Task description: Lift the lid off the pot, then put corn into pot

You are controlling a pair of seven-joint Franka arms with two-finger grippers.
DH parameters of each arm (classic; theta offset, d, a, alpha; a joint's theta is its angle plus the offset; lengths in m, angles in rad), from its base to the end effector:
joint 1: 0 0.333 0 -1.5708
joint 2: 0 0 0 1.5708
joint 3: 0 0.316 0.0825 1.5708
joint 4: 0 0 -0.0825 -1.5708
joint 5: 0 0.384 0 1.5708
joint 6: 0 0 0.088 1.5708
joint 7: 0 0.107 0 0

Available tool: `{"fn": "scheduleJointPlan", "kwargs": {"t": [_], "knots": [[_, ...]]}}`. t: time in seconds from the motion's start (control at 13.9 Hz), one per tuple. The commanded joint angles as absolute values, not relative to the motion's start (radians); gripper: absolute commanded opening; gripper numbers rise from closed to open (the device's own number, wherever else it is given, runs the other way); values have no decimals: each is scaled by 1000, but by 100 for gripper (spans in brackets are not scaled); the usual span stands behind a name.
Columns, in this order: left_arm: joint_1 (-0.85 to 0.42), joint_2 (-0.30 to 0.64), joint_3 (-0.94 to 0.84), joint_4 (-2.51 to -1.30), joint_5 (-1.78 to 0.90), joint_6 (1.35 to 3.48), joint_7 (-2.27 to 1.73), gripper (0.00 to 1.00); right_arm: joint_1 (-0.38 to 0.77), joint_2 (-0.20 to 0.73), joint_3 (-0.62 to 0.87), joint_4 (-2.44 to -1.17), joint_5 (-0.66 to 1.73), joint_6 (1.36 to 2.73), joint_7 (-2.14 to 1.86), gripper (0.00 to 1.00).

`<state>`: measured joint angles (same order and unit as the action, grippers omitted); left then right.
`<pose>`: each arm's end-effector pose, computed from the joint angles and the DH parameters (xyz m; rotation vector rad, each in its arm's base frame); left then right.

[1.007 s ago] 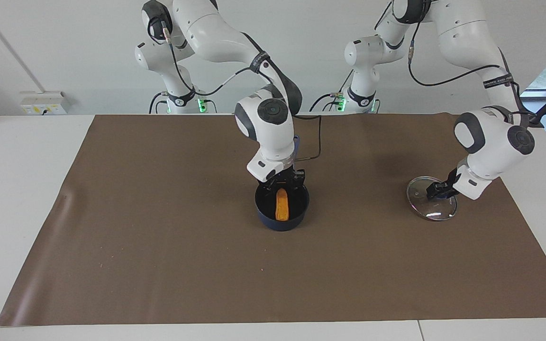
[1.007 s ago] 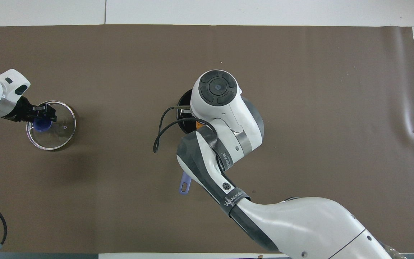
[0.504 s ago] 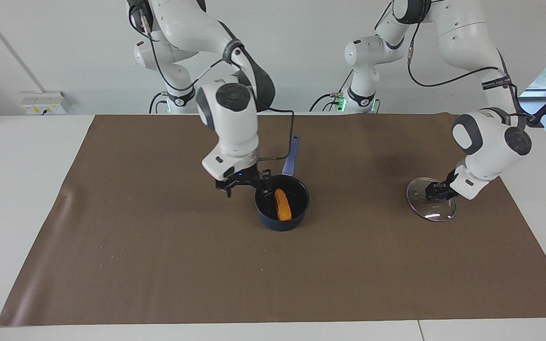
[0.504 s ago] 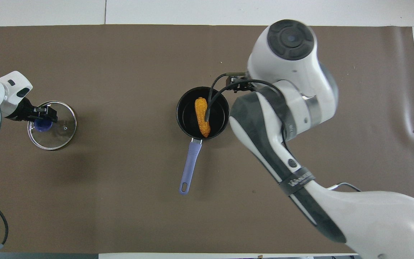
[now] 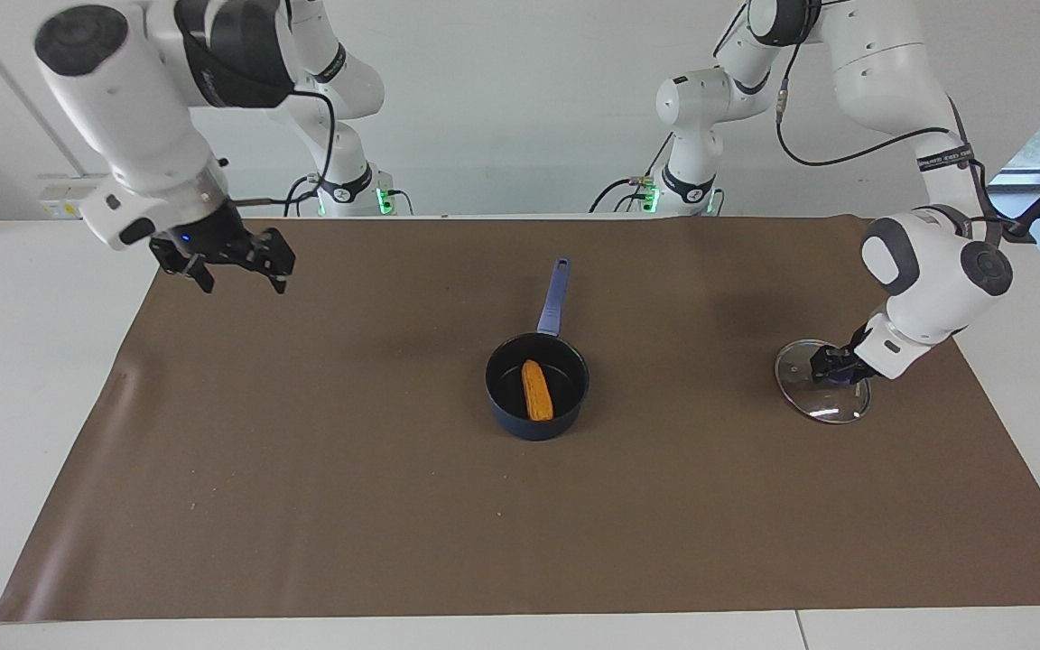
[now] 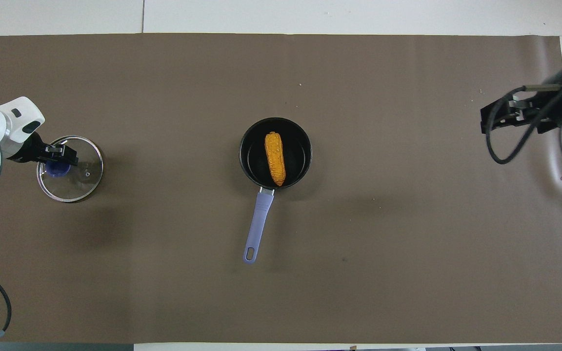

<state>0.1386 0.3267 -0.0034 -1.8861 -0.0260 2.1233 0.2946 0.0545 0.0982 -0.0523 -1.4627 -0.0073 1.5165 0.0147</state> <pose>0.6091 0.0818 0.3275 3.0897 -0.2238 -0.1281 0.5794 0.0021 0.6150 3.1280 -0.0197 -0.0691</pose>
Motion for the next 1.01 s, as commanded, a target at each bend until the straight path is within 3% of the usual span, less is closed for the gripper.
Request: {"fn": "scheduleJointPlan", "kwargs": {"t": [0.0, 0.22, 0.29, 0.58, 0.94], "knots": [[135, 318, -6, -1875, -9, 2135, 324, 100, 37, -56, -37, -1685, -18, 1590, -61, 100], [127, 266, -11, -1823, -11, 2033, 305, 100, 49, -43, -70, -1703, -69, 1643, -78, 100], [109, 240, -11, -1794, -11, 1992, 264, 100, 57, -7, -95, -1668, -58, 1631, -80, 100], [22, 149, -8, -1685, -8, 1782, 68, 100, 57, -15, -130, -1675, -46, 1608, -132, 100], [15, -44, -11, -1700, -8, 1559, 69, 100, 28, 2, -80, -1648, -46, 1605, -123, 100]]}}
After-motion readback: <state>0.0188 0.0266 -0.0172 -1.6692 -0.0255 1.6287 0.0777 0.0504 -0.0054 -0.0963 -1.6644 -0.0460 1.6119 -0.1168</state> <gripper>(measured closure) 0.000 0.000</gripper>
